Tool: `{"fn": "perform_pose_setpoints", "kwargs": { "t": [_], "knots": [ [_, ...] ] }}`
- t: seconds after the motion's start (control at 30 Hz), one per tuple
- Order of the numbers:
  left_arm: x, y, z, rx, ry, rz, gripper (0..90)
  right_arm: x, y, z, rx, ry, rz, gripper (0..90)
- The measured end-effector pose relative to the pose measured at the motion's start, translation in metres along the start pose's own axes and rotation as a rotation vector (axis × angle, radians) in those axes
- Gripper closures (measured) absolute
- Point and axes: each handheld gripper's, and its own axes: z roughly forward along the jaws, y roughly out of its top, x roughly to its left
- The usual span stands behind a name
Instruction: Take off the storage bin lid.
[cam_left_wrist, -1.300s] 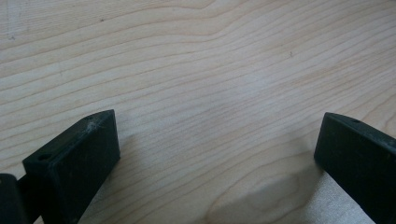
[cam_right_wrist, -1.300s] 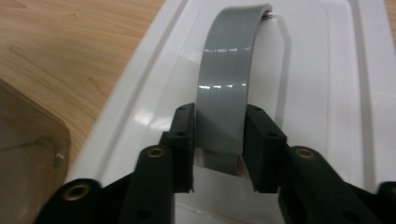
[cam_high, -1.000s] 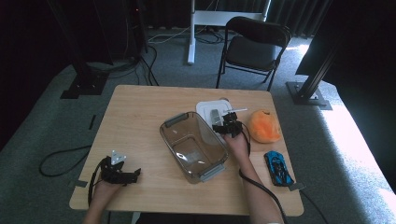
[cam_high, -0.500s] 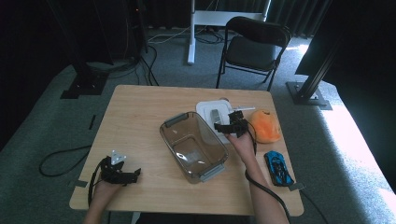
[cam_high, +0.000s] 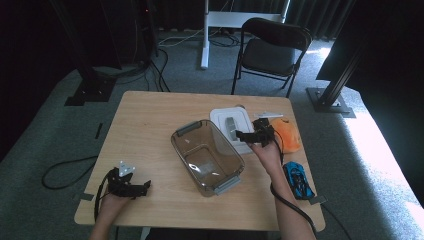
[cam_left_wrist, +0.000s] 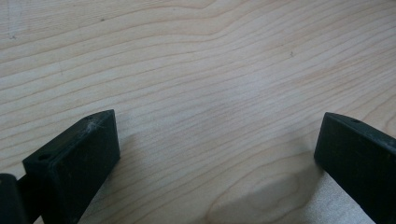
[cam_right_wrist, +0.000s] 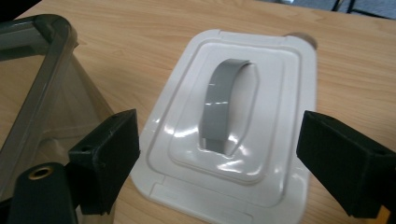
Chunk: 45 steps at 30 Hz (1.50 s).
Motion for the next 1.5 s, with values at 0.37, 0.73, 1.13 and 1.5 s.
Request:
{"fn": "perform_pose_setpoints", "kwargs": {
  "t": [0.37,0.73,1.13,1.5],
  "knots": [
    [0.000,0.000,0.000,0.000,0.001,-0.001,0.5,-0.013,-0.004,-0.024,-0.019,-0.019,0.012,12.9],
    [0.000,0.000,0.000,0.000,0.002,-0.002,0.5,-0.030,-0.009,-0.042,-0.028,-0.054,0.034,13.0],
    [0.000,0.000,0.000,0.000,0.002,-0.002,0.5,-0.057,-0.014,-0.058,-0.035,-0.116,0.079,13.5],
    [0.000,0.000,0.000,0.000,0.002,-0.002,0.5,-0.088,-0.021,-0.064,-0.031,-0.178,0.164,13.5]
  ]
}}
